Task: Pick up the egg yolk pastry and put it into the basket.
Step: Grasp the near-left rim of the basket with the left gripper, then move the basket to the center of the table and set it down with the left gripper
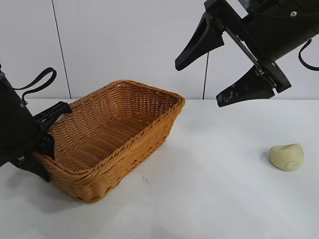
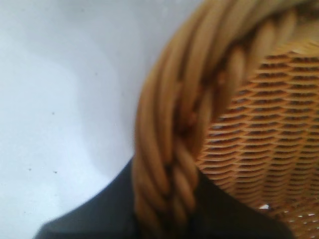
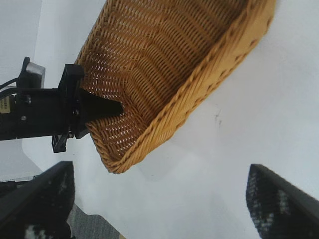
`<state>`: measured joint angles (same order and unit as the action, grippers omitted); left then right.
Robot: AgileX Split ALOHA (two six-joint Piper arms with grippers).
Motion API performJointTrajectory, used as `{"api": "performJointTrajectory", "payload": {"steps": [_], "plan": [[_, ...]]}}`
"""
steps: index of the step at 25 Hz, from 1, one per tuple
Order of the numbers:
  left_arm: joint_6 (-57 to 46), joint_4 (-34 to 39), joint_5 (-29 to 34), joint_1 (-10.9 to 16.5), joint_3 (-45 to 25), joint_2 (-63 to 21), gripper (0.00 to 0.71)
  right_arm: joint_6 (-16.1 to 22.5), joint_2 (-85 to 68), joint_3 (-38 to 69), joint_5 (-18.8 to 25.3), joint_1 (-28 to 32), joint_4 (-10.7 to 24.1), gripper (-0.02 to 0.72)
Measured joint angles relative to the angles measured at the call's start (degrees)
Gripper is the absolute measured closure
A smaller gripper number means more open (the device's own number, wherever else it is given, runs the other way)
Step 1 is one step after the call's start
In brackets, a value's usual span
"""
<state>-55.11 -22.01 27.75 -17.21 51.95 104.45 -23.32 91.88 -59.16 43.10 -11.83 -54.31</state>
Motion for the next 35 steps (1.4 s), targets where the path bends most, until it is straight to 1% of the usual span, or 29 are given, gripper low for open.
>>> {"api": "performJointTrajectory", "payload": {"steps": [4, 5, 6, 12, 15, 20, 23, 26, 32, 35], "plan": [[2.1, -0.7, 3.4, 0.1, 2.3, 0.1, 0.567, 0.0, 0.0, 0.0, 0.0, 0.0, -0.1, 0.062], [4.3, -0.7, 5.6, 0.1, 4.8, 0.1, 0.567, 0.0, 0.0, 0.0, 0.0, 0.0, -0.1, 0.062], [4.3, -0.7, 5.6, 0.1, 4.8, 0.1, 0.567, 0.0, 0.0, 0.0, 0.0, 0.0, -0.1, 0.062], [9.0, -1.6, 9.1, 0.3, 11.8, 0.2, 0.567, 0.0, 0.0, 0.0, 0.0, 0.0, -0.1, 0.062], [13.1, -1.8, 11.8, 1.6, 13.8, 0.2, 0.567, 0.0, 0.0, 0.0, 0.0, 0.0, -0.1, 0.062], [19.8, -1.5, 15.6, 5.1, 14.6, 0.3, 0.567, 0.0, 0.0, 0.0, 0.1, 0.0, -0.1, 0.062], [23.3, -1.3, 17.9, 6.0, 15.6, 1.7, 0.567, 0.0, 0.0, 0.0, 0.2, 0.0, -0.1, 0.062], [28.0, -1.3, 22.5, 6.1, 19.3, 5.1, 0.567, 0.0, 0.0, 0.0, 0.6, 0.0, -0.1, 0.062], [36.8, -0.3, 30.8, 6.0, 30.5, 10.8, 0.567, 0.0, 0.0, 0.0, 1.5, 0.0, 0.0, 0.062], [40.7, 1.6, 34.1, 5.2, 34.2, 12.3, 0.567, 0.0, 0.0, 0.0, 1.5, 0.0, 0.0, 0.062]]}}
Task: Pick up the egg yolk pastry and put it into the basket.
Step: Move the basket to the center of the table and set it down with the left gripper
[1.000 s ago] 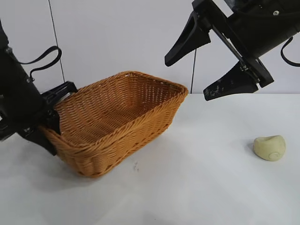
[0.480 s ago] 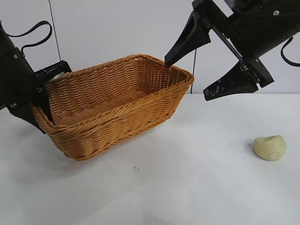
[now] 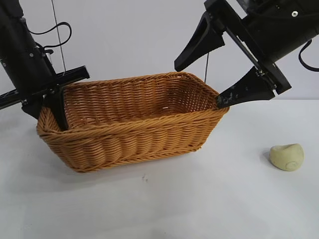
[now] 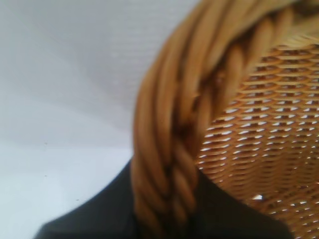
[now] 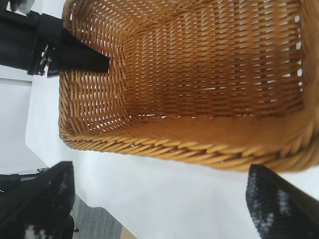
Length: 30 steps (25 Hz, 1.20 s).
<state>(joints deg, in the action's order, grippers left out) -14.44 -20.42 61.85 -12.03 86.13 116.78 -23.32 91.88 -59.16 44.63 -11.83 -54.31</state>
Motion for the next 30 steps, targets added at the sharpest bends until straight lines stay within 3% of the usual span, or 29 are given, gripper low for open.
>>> {"api": "performJointTrajectory", "payload": {"steps": [8, 28, 30], "plan": [[4.0, 2.1, 1.4, -3.9, 3.4, 2.7, 0.567, 0.0, 0.0, 0.0, 0.0, 0.0, 0.1, 0.062], [4.2, 2.5, -2.5, -3.6, 4.0, 8.5, 0.569, 0.0, 0.0, 0.0, 0.1, 0.0, 0.2, 0.062], [4.2, 2.7, -2.6, -3.6, 4.0, 8.5, 0.543, 0.0, 0.0, 0.0, 0.1, 0.0, 0.2, 0.062]]}}
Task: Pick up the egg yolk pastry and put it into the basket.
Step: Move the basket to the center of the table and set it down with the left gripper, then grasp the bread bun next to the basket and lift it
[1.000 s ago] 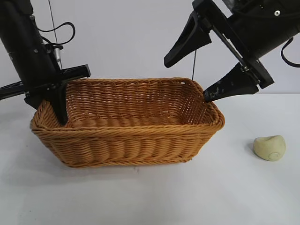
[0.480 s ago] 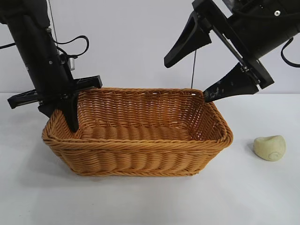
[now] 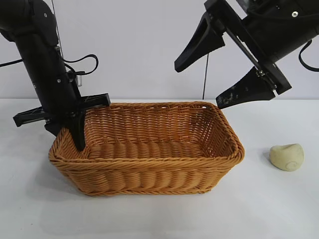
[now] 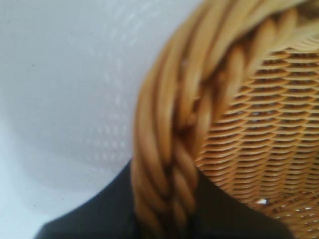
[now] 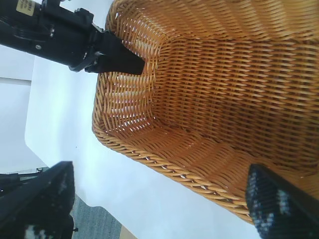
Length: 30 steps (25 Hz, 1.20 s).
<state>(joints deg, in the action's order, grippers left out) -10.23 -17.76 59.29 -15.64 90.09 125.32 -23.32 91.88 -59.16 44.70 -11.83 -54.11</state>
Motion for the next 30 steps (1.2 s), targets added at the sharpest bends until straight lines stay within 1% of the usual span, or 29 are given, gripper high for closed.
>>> {"api": "performJointTrajectory", "payload": {"steps": [1, 3, 5, 7, 8, 9, 12, 17, 21, 23, 27, 30], "plan": [[0.0, 0.0, 0.0, 0.0, 0.0, 0.0, 0.505, 0.0, 0.0, 0.0, 0.0, 0.0, 0.0, 0.062], [0.0, -0.1, -0.2, 0.0, 0.0, 0.0, 0.391, 0.0, 0.0, 0.0, 0.0, 0.0, 0.0, 0.062], [0.0, -0.1, -0.2, 0.0, 0.0, 0.0, 0.234, 0.0, 0.0, 0.0, 0.0, 0.0, 0.0, 0.062], [-0.1, -0.1, -0.3, 0.0, 0.0, 0.0, 0.114, 0.0, 0.0, 0.0, 0.0, 0.0, 0.0, 0.062], [-0.1, -0.1, -0.3, 0.0, 0.0, 0.0, 0.077, 0.0, 0.0, 0.0, 0.0, 0.0, 0.0, 0.062], [-0.1, -0.1, -0.3, 0.0, 0.0, 0.0, 0.054, 0.0, 0.0, 0.0, 0.0, 0.0, 0.0, 0.062], [-0.1, -0.1, -0.2, 0.0, 0.2, -0.3, 0.026, 0.0, 0.0, 0.0, 0.0, 0.0, 0.0, 0.062], [-0.1, 1.2, 1.3, 0.0, 0.8, -4.2, 0.021, 0.0, 0.0, 0.0, 0.0, 0.0, 0.0, 0.062], [-0.1, 6.8, 4.8, 0.0, 4.1, -7.6, 0.020, 0.0, 0.0, 0.0, 0.0, 0.0, 0.0, 0.062], [-0.1, 9.9, 7.1, 0.0, 6.9, -8.4, 0.020, 0.0, 0.0, 0.0, 0.0, 0.0, -0.1, 0.062], [-0.1, 11.5, 9.3, 0.0, 11.2, -8.6, 0.020, 0.0, 0.0, 0.0, 0.0, 0.0, -0.1, 0.062], [-0.1, 13.3, 9.7, 0.0, 12.2, -8.6, 0.020, 0.0, 0.0, 0.0, 0.0, 0.0, -0.1, 0.062]]}}
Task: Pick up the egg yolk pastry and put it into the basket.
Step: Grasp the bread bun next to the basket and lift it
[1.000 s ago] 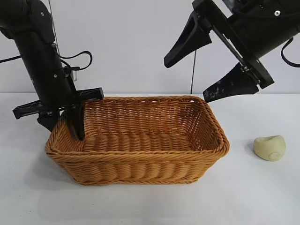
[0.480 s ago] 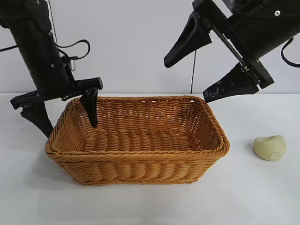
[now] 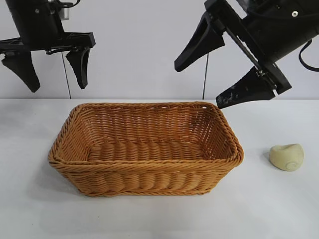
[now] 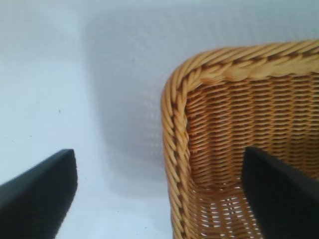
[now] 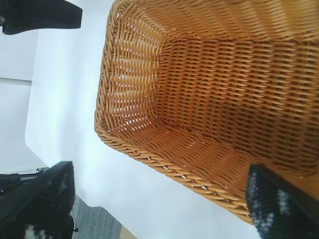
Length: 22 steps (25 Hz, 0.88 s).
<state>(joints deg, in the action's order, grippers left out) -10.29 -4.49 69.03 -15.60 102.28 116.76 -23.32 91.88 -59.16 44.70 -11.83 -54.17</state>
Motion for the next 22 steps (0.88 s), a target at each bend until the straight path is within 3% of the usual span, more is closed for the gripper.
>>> {"api": "performJointTrajectory", "payload": {"steps": [5, 11, 14, 18, 22], "plan": [[0.0, 2.5, 0.4, 2.0, 0.0, 0.0, 0.020, 0.0, 0.0, 0.0, 0.0, 0.0, 0.0, 0.062], [0.1, 3.5, 0.4, 9.6, 0.0, 0.0, 0.020, 0.0, 0.0, 0.0, 0.0, 0.0, 0.0, 0.062], [0.5, 3.8, 0.4, 12.1, 0.0, 0.0, 0.020, 0.0, 0.0, 0.0, 0.0, 0.0, 0.0, 0.062], [1.5, 3.7, 0.4, 12.5, -1.7, -1.4, 0.020, 0.0, 0.0, 0.0, 0.0, 0.0, 0.0, 0.062], [3.3, 3.7, 0.4, 12.5, -7.7, -6.1, 0.020, 0.0, 0.0, 0.0, 0.0, 0.0, 0.0, 0.062]]}}
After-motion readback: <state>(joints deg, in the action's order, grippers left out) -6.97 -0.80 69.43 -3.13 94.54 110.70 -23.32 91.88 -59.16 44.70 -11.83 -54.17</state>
